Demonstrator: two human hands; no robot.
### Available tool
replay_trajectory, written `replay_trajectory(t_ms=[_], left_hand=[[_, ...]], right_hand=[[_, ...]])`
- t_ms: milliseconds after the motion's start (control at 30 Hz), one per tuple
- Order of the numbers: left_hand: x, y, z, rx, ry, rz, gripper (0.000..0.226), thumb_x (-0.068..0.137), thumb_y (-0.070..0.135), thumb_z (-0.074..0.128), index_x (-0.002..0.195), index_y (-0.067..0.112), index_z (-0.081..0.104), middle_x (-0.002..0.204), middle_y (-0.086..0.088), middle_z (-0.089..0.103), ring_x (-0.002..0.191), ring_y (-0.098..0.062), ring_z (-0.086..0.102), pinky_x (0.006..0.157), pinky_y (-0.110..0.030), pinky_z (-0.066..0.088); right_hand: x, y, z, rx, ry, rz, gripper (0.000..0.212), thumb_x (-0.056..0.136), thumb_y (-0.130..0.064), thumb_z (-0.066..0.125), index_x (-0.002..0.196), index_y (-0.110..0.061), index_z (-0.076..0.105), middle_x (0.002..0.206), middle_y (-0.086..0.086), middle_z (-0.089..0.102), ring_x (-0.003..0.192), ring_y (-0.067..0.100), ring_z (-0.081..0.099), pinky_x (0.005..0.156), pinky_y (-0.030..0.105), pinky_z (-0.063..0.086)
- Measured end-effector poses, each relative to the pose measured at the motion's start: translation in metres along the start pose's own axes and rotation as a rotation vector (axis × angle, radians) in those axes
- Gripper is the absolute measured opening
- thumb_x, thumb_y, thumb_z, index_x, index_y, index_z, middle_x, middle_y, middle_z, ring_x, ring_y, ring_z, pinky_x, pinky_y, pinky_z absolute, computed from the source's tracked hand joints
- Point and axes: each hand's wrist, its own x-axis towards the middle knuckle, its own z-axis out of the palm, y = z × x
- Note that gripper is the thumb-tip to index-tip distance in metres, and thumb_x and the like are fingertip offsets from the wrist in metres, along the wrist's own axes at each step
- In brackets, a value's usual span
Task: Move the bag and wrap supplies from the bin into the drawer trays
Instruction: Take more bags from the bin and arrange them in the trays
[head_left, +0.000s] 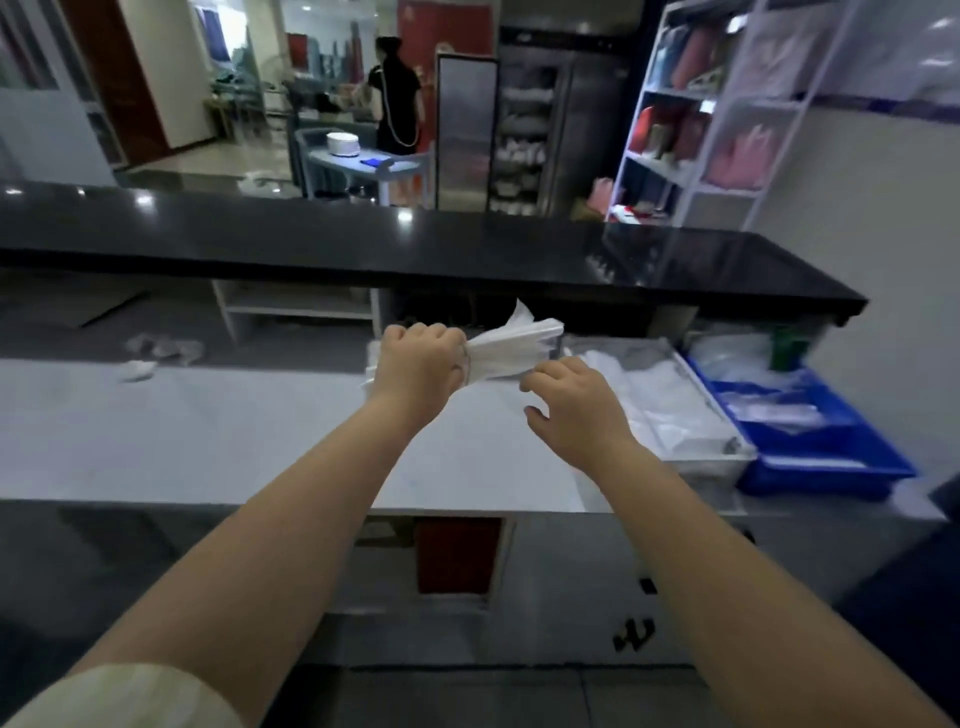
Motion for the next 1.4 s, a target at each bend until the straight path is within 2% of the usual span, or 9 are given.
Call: replay_trajectory(t_ms=[200,333,533,667,900,1000,1200,1400], left_hand=[[0.068,0.175,0.039,-0.061,0.009,0.186,0.022,0.084,0.020,0.054,0.104,0.015,0.061,0.094,-0.002,0.063,0.090,-0.026,0.055,0.082,-0.038,0.032],[0.109,0.282,0.063,-0.052,0.007,0.271,0.023,0.084,0.017,0.053,0.105,0.015,0.060,0.095,-0.001,0.063,0.095,-0.026,0.052,0.082,-0.037,0.030],[0.145,0.384,0.105,-0.072,0.002,0.302,0.020,0.086,0.019,0.051,0.104,0.016,0.060,0.098,0.000,0.065,0.094,-0.025,0.052,0.081,-0.036,0.032],[0.165,0.410,0.132,-0.093,0.004,0.305,0.016,0.081,0.015,0.057,0.096,0.013,0.064,0.090,-0.003,0.068,0.086,-0.028,0.054,0.075,-0.038,0.035],[0.207,0.395,0.201,-0.094,-0.067,0.217,0.021,0.090,0.021,0.052,0.108,0.017,0.062,0.104,-0.001,0.067,0.095,-0.025,0.054,0.083,-0.037,0.033],[0.230,0.387,0.234,-0.135,-0.073,0.170,0.020,0.089,0.019,0.055,0.106,0.014,0.065,0.101,-0.004,0.069,0.094,-0.028,0.055,0.083,-0.040,0.035],[0.272,0.384,0.290,-0.212,-0.109,0.112,0.024,0.085,0.022,0.059,0.108,0.020,0.064,0.101,0.000,0.067,0.094,-0.023,0.055,0.083,-0.037,0.033],[0.291,0.398,0.325,-0.259,-0.170,0.062,0.030,0.086,0.026,0.058,0.116,0.022,0.060,0.106,0.001,0.066,0.098,-0.022,0.055,0.090,-0.040,0.035]], right_hand=[[-0.088,0.158,-0.057,-0.067,-0.009,0.180,0.023,0.084,-0.018,0.063,0.106,-0.012,0.066,0.107,0.004,0.065,0.103,0.029,0.053,0.088,0.039,0.043],[-0.137,0.252,-0.093,-0.118,-0.006,0.265,0.021,0.083,-0.015,0.063,0.103,-0.009,0.067,0.102,0.008,0.066,0.100,0.032,0.054,0.083,0.042,0.045],[-0.172,0.350,-0.111,-0.116,-0.003,0.301,0.019,0.079,-0.012,0.067,0.098,-0.009,0.069,0.098,0.009,0.068,0.095,0.033,0.056,0.079,0.041,0.048],[-0.180,0.394,-0.095,-0.065,-0.010,0.331,0.019,0.078,-0.011,0.069,0.098,-0.009,0.068,0.098,0.007,0.068,0.096,0.032,0.057,0.079,0.041,0.049],[-0.173,0.465,-0.039,0.037,-0.073,0.461,0.023,0.081,-0.013,0.067,0.105,-0.012,0.067,0.106,0.004,0.067,0.101,0.028,0.055,0.085,0.040,0.047],[-0.153,0.493,-0.011,0.024,-0.124,0.466,0.024,0.082,-0.014,0.066,0.107,-0.014,0.066,0.109,0.003,0.066,0.104,0.028,0.054,0.086,0.040,0.046],[-0.115,0.538,0.042,0.025,-0.317,0.496,0.030,0.086,-0.021,0.062,0.116,-0.021,0.060,0.121,-0.002,0.059,0.113,0.024,0.046,0.090,0.037,0.040],[-0.111,0.563,0.085,0.059,-0.567,0.465,0.040,0.088,-0.027,0.060,0.127,-0.027,0.054,0.130,0.001,0.057,0.117,0.024,0.051,0.092,0.040,0.045]])
